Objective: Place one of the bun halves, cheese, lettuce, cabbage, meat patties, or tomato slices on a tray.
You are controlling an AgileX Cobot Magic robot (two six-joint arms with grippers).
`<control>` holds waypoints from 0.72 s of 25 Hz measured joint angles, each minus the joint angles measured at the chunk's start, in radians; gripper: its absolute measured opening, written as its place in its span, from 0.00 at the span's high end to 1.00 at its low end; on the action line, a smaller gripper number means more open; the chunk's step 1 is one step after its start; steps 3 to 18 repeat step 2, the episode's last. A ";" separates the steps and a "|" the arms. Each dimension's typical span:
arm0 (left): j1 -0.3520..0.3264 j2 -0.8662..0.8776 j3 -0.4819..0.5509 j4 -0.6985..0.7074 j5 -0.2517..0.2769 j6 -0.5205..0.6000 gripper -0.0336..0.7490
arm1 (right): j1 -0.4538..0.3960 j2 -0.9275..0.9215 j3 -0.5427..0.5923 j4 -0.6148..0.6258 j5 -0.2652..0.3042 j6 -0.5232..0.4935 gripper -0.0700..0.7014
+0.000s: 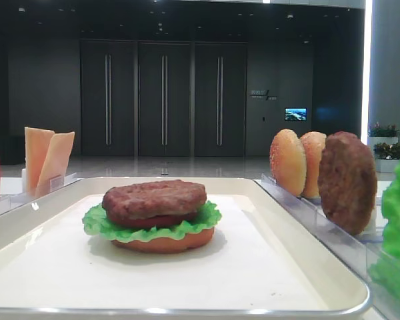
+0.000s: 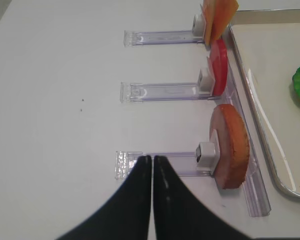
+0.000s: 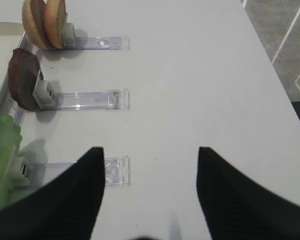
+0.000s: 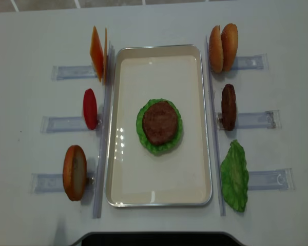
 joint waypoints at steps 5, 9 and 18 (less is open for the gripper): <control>0.000 0.000 0.000 0.000 0.000 0.000 0.96 | 0.000 0.000 0.000 0.001 0.000 0.000 0.40; 0.000 0.000 0.000 0.000 0.000 0.000 0.96 | 0.000 0.000 0.000 0.001 0.000 0.000 0.40; 0.000 0.000 0.000 0.000 0.000 0.000 0.96 | 0.000 0.000 0.000 0.001 0.000 0.000 0.40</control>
